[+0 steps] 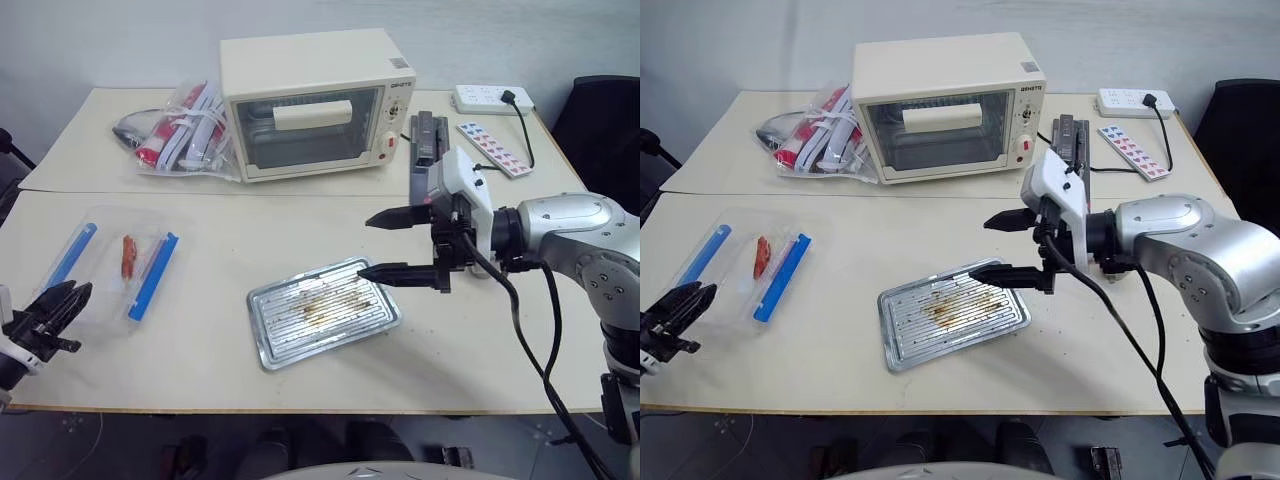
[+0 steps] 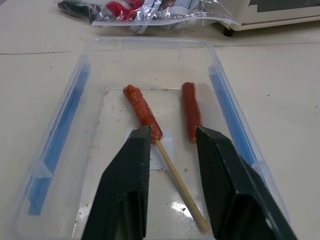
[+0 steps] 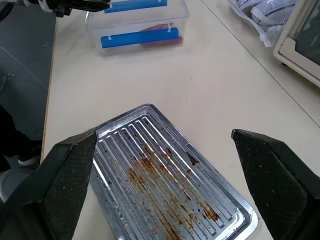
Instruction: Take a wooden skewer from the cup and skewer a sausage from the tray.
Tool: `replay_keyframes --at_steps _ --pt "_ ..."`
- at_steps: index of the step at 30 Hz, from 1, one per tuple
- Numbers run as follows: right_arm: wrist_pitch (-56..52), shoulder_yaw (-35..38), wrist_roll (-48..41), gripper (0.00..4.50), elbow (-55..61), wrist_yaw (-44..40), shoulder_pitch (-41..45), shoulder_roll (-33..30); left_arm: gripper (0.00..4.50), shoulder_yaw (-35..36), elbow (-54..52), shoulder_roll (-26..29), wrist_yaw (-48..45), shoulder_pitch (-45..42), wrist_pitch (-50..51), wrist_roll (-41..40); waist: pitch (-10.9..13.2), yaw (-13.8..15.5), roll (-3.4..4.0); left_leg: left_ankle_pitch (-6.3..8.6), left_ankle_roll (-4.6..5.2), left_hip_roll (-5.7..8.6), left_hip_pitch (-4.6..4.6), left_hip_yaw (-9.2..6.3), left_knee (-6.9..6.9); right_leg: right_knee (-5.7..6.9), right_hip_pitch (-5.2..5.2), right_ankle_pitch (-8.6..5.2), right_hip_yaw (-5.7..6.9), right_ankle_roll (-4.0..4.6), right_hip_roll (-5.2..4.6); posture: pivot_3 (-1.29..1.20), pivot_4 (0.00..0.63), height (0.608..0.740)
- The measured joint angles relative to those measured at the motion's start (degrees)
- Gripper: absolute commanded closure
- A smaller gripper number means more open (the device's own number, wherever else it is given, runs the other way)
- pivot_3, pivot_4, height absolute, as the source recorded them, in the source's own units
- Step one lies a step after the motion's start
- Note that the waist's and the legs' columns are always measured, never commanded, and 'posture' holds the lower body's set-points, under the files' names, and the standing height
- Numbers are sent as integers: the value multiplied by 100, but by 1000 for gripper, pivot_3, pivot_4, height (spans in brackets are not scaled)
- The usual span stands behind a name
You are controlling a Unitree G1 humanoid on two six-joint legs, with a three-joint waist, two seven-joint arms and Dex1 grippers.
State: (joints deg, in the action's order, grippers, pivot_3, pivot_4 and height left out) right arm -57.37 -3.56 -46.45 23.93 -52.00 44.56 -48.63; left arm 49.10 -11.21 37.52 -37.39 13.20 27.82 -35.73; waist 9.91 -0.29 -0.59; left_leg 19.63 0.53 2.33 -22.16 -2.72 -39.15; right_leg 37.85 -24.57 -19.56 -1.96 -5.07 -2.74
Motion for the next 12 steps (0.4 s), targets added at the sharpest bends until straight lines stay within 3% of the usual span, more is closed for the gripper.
replay_keyframes --at_steps 5,12 --pt "94 -8 69 19 -88 -71 -8 62 2484 1042 -29 366 -433 665 411 -617 0 2 0 0 0 0 0 0 1 -2 1 0 0 1 0 0 150 740" --pt "225 -51 194 19 -206 -265 -24 128 2484 2456 339 869 -1739 2098 687 -1025 4 6 -4 3 2 -3 4 -2 6 -8 4 -3 6 6 -1 0 150 740"
